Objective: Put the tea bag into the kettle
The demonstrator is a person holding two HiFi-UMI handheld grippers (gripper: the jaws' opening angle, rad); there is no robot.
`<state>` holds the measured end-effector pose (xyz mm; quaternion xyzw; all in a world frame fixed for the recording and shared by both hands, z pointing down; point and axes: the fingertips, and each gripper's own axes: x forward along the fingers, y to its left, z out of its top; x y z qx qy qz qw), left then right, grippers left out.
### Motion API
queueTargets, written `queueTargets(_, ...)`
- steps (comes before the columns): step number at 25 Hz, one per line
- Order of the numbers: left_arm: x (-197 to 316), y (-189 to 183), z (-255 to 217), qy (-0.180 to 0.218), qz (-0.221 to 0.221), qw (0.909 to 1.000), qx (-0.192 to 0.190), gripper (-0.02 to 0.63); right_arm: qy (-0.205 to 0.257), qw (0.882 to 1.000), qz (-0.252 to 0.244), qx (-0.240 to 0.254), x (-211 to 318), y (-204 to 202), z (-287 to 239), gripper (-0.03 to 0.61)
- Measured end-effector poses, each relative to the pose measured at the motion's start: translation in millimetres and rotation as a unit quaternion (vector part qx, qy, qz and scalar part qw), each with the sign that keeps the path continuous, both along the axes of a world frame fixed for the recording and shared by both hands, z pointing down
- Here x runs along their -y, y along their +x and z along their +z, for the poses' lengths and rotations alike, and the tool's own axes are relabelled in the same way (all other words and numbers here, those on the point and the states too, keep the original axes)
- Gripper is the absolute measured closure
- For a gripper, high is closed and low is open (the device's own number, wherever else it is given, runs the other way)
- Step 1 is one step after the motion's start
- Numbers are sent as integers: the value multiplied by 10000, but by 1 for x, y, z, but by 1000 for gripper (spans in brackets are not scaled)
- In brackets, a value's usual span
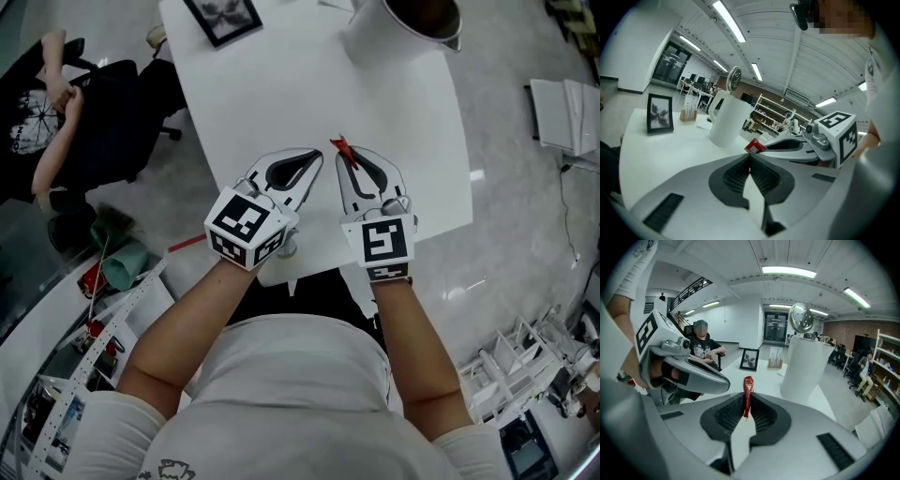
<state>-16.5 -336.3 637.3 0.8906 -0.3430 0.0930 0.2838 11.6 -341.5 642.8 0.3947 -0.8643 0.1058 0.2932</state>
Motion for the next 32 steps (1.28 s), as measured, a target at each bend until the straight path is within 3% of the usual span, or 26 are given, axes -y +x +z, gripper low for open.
queueTargets(14,-10,56,-115,959,-68,9953,79,603,1188,9907,165,646,-20,49,-131,532)
queueTargets(23,-21,70,-165,1343,-585,9892,83,603,1257,9845,44,1224,-37,71,-171,532)
queueTargets(32,-28,80,-206,1684,-836,9820,165,603,1456,9778,-224,1489,-38,80,-213,532)
